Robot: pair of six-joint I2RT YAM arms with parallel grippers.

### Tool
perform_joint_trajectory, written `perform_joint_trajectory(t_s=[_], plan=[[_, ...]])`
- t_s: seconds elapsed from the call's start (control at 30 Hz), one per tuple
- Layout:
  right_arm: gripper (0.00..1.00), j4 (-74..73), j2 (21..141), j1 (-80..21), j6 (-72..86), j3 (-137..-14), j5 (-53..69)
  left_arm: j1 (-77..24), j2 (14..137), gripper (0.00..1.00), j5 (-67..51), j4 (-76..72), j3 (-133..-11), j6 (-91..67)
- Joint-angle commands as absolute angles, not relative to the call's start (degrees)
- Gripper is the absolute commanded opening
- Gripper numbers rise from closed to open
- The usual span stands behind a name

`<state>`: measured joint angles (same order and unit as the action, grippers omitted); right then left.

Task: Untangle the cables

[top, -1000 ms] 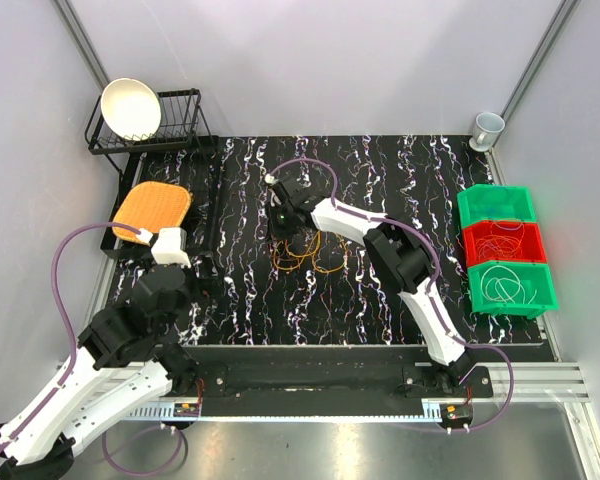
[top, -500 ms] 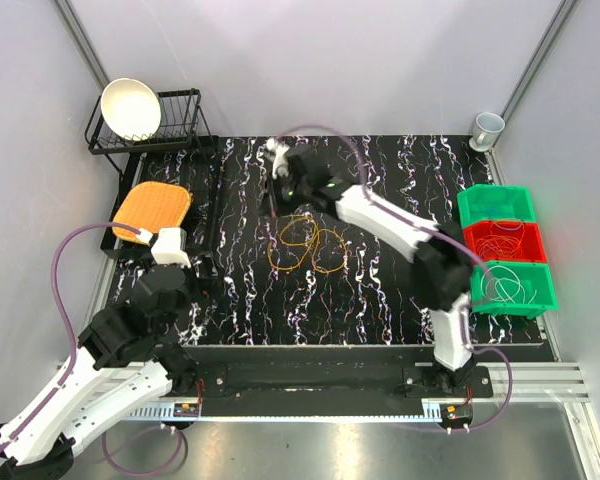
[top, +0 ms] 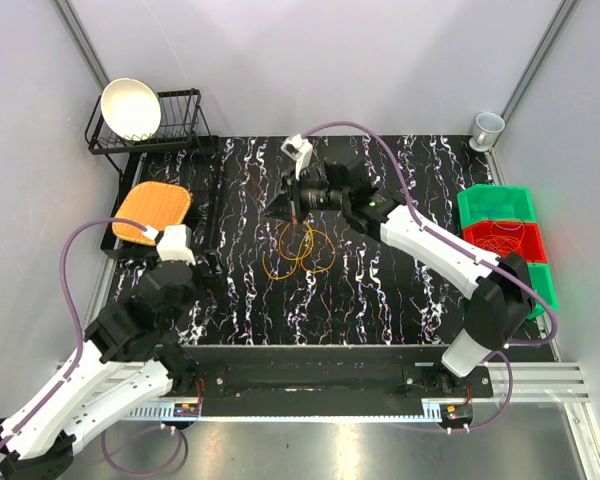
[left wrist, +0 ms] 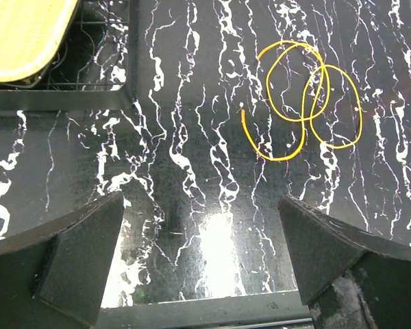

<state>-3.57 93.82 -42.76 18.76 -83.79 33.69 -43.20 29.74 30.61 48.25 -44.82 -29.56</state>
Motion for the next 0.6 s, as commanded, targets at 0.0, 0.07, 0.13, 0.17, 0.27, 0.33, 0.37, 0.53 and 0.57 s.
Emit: perform_joint_trajectory(t_s=[0.0,0.07,0.13,0.17,0.27,0.33,0.37,0.53,0.57], plan=[[0.0,-1.9,90.0,-43.0,16.2,-81.7,36.0,-43.0,30.7,0.99,28.3,40.5,-44.7,-31.5],[0.0,-1.9,88.4,-42.9,15.8,-80.2,36.3,-43.0,31.1,0.99,26.2,37.9,-44.2,-31.7],[0.0,-1.9,87.4,-42.9,15.5,-78.9,37.1,-43.1,31.4,0.97,25.0,33.4,-43.6,-31.1],[0.0,-2.0,87.0,-42.9,15.3,-78.4,37.8,-43.1,31.9,0.97,24.4,31.0,-43.6,-30.8],[0.0,-2.0,85.8,-43.0,14.9,-76.7,38.1,-43.1,33.0,0.97,23.6,26.8,-43.8,-30.2],[0.0,-2.0,84.6,-43.0,14.6,-75.6,38.0,-43.1,33.4,0.96,23.2,25.0,-44.0,-30.1],[0.0,-2.1,84.2,-43.0,14.6,-75.2,38.0,-43.1,33.7,0.95,23.1,23.7,-44.0,-30.2],[0.0,-1.9,81.5,-42.9,14.8,-73.2,36.6,-43.1,34.2,0.93,18.7,18.6,-43.3,-29.6],[0.0,-1.7,81.3,-42.9,15.2,-73.0,36.6,-43.0,34.1,0.93,17.3,15.6,-42.9,-29.0]])
